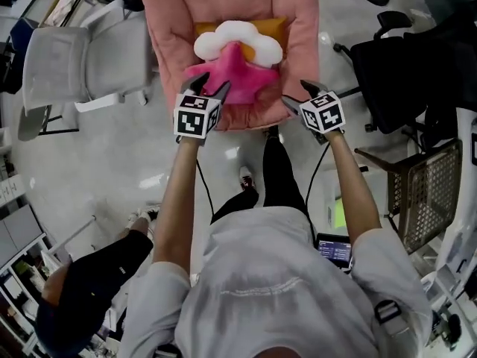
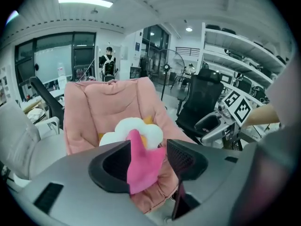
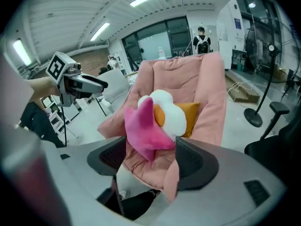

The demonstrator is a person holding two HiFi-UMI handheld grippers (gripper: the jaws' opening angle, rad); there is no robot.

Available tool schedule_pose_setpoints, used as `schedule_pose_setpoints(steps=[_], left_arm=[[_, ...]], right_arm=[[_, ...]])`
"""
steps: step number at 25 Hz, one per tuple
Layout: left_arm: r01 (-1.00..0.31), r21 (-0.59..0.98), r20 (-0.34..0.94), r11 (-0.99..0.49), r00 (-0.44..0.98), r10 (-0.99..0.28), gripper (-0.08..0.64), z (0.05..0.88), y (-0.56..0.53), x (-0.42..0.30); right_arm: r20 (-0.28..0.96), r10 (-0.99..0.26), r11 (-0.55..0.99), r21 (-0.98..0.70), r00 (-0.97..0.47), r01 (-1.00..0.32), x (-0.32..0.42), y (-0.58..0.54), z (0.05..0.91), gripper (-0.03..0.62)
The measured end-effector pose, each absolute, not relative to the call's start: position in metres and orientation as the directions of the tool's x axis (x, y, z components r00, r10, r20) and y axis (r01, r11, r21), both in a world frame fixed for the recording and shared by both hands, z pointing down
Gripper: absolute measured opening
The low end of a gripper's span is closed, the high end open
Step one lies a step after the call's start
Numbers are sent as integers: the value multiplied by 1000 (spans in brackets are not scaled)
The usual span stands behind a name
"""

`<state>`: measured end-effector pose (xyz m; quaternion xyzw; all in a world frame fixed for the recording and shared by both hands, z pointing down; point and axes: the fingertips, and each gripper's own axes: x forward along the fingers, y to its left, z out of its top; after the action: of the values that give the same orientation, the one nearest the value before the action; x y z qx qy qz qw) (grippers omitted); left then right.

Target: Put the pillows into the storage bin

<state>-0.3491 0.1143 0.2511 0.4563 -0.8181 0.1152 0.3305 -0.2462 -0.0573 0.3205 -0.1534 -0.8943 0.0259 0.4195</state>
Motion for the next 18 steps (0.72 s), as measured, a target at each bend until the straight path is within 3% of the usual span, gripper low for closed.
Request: schedule_pose_setpoints(steps=[7,14,18], left_arm=[[-778,174,753,603,-290,-591,259,336,80,-394],[-744,204,784,637,-266,-562,327,391,52,-429],[-742,144,792,655,-310,-526,301,404,46,-438]], right_arm=[[852,358,904,-214,-383,370,-290,-71,438,341],[856,467,830,-338,-221,445,-322,-49,501,340],[883,448,816,-340,-139,467,-317,-51,532,296]])
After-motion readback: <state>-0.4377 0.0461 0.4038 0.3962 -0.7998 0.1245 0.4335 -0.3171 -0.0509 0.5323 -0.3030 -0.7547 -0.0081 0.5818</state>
